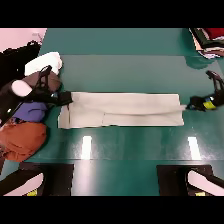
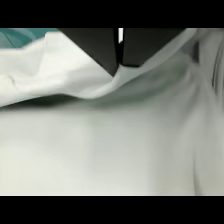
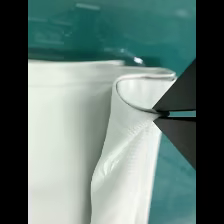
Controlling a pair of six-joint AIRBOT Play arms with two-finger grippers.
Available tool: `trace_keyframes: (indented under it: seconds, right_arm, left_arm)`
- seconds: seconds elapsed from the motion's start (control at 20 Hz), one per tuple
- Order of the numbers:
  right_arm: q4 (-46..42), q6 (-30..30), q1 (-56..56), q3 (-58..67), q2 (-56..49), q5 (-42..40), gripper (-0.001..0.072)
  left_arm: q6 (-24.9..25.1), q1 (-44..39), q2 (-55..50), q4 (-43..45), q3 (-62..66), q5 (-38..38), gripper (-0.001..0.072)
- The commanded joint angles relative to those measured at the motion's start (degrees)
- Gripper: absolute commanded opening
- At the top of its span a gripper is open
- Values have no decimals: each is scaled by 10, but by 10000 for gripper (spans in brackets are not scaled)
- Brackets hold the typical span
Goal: Fold the shirts.
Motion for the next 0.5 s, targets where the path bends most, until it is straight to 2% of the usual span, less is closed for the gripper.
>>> trace_keyframes:
  seconds: [0.0, 0.05, 0.1, 0.15, 0.35, 0.4, 0.45]
  right_arm:
    - [73, -1, 12, 102, -136, -30, 24]
    - [86, -1, 10, 122, -156, -33, 154]
    - [97, -1, 3, 141, -173, -27, 392]
    - [102, -2, -5, 156, -183, -11, 440]
    - [106, -35, -68, 136, -175, 42, 441]
    - [106, -46, -87, 116, -170, 49, 461]
    - [106, -56, -103, 94, -166, 52, 464]
  left_arm:
    - [2, 0, -102, 3, 74, 48, 27]
    - [2, 0, -113, 3, 91, 47, 194]
    - [2, 0, -118, 3, 106, 46, 531]
    - [2, 2, -117, 6, 118, 38, 647]
    - [19, 17, -115, 9, 181, -75, 637]
    - [21, 17, -115, 6, 186, -92, 469]
    - [33, 17, -115, -5, 186, -99, 180]
